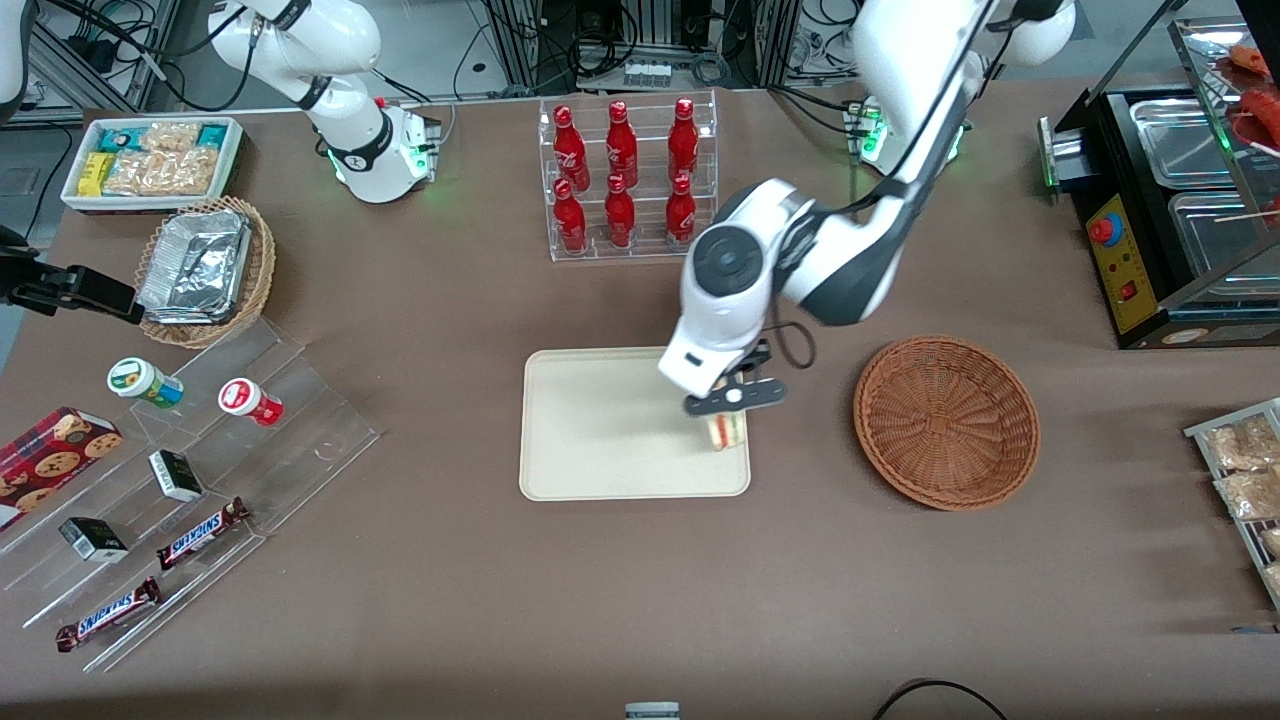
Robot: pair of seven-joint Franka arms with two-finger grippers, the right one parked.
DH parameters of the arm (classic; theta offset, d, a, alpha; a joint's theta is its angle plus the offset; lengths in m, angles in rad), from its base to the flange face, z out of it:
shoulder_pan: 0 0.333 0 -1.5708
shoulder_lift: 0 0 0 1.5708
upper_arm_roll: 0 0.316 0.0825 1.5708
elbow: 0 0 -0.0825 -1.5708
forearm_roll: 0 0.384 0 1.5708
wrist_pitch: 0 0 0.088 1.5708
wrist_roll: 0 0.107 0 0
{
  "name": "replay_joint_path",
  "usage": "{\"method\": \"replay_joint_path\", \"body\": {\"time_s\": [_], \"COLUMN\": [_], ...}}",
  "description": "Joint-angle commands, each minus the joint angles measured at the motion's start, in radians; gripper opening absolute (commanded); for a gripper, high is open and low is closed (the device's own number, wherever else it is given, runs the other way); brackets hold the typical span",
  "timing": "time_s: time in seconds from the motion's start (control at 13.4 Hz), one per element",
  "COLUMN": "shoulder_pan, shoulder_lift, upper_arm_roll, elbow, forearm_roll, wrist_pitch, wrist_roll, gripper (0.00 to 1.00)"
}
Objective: Place sandwich from basket to tray
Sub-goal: 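Lift the sandwich and carry it over the cream tray, then lower the sandwich onto the tray and open the left gripper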
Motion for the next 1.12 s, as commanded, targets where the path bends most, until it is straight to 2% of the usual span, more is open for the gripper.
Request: {"method": "replay_joint_path", "body": {"time_s": [0.0, 0.37, 0.52, 0.6, 0.67, 0.74, 0.82, 1.04], "shoulder_pan": [-0.053, -0.103, -0.108, -0.120, -0.126, -0.127, -0.127, -0.119], "shoulder_lift": [0.111, 0.214, 0.251, 0.259, 0.260, 0.262, 0.259, 0.205], "upper_arm_roll": [0.005, 0.006, 0.008, 0.008, 0.006, 0.008, 0.008, 0.009], "elbow": [0.095, 0.159, 0.179, 0.182, 0.179, 0.177, 0.177, 0.182], "forearm_roll": [0.010, 0.013, 0.025, 0.067, 0.095, 0.114, 0.135, 0.137], "wrist_pitch": [0.051, 0.152, 0.204, 0.211, 0.212, 0.212, 0.209, 0.122], "wrist_roll": [-0.005, -0.004, -0.004, -0.007, -0.023, -0.021, -0.031, -0.059], "gripper": [0.22, 0.22, 0.27, 0.31, 0.60, 1.00, 1.00, 1.00]}}
